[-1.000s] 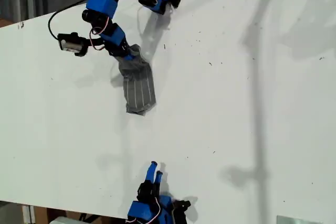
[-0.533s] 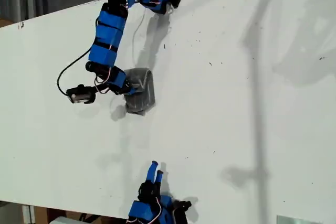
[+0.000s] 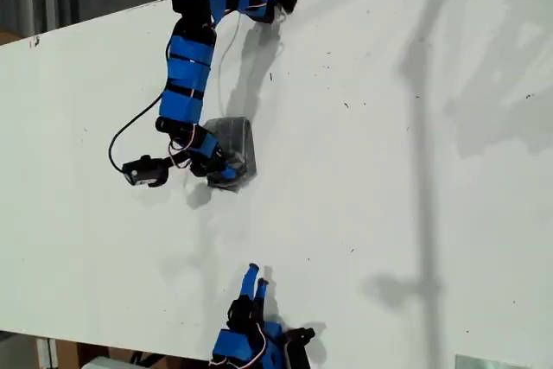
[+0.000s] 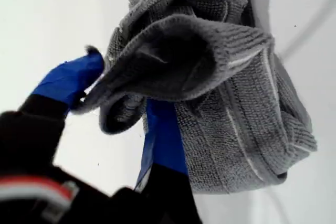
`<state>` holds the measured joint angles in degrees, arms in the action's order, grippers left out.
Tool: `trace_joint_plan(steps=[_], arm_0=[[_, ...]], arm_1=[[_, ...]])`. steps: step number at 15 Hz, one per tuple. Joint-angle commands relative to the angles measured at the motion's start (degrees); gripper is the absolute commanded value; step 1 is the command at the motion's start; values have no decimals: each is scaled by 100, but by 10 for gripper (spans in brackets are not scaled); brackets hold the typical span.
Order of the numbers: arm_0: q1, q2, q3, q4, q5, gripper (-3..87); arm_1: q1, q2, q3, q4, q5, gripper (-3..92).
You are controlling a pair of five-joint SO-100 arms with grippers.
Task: Grasp corners of a square towel and fold twice.
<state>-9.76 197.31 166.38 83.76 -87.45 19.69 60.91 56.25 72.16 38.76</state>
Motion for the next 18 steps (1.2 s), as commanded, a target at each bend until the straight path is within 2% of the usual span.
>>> trace_joint_plan(steps=[1, 3, 5, 11, 12, 13, 14, 15, 17, 18], arm_0=[[-70, 53, 0, 70, 18, 245], [-70, 88, 0, 79, 26, 246], [-53, 105, 26, 88, 26, 246], [-35, 114, 352, -229, 316, 229], [-88, 114, 466, -360, 360, 228], [-149, 114, 554, -466, 404, 228], [-158, 123, 642, -580, 501, 224], [-193, 132, 826, -668, 580, 220], [-272, 132, 1046, -703, 343, 215], [-290, 132, 1099, -703, 193, 206]], arm_1=[[-53, 1283, -281, -62, -132, 302], [-26, 2268, 158, 123, -97, 356], [-62, 3656, 1441, 114, 193, 379], [-826, 8745, 8376, -1055, 2329, 377], [-861, 9879, 9079, -782, 2558, 374], [-905, 11153, 9448, -149, 2733, 375], [-1072, 12419, 9624, 492, 2804, 359], [-1239, 12771, 9536, 888, 2971, 285], [-1503, 12788, 9791, 633, 3032, 174], [-1459, 12788, 9993, 659, 3164, 171]])
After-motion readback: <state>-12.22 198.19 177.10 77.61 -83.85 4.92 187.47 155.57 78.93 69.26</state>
